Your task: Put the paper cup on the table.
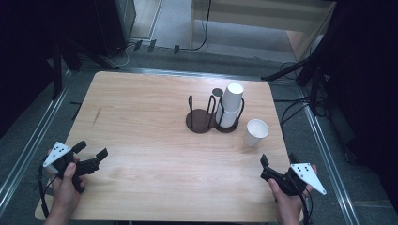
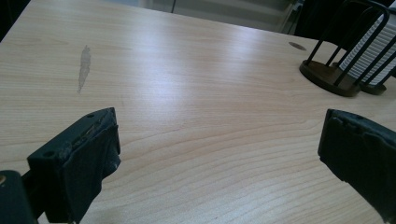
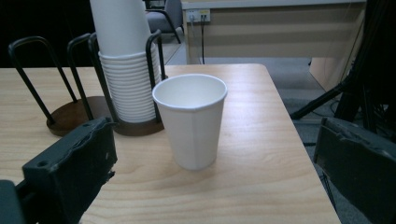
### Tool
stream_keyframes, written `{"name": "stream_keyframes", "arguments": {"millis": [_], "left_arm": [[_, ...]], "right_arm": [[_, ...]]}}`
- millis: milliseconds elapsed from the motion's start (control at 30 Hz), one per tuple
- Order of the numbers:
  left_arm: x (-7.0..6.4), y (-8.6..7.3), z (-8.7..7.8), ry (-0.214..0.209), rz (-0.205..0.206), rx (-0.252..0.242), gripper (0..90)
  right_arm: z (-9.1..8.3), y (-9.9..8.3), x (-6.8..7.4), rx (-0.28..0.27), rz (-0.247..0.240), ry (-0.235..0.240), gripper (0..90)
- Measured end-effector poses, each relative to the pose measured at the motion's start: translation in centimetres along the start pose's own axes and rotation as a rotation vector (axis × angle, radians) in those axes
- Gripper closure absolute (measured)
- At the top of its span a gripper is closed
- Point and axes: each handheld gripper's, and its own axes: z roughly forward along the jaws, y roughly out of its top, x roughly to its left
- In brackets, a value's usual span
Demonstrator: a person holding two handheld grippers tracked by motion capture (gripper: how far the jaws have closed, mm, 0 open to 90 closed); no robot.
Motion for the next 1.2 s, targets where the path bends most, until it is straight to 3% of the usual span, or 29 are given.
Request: {"name": "stream_keyframes", "arguments": {"millis": [433, 667, 1200], "left_arm": [[0.0, 0.0, 0.0, -0.002, 0.0, -0.001, 0.0], [0.0, 0.0, 0.0, -0.003, 0.001, -0.001, 0.0], [0.0, 0.0, 0.1, -0.007, 0.001, 0.002, 0.0]], "right_arm": [[-0.9, -2.2, -2.0, 0.062, -0.012, -0.059, 0.0], [-0.5, -3.5, -2.4, 0.113, -0.054, -0.077, 0.0], [-0.2, -4.5, -3.1, 0.156, -0.025, -0.081, 0.0]]}}
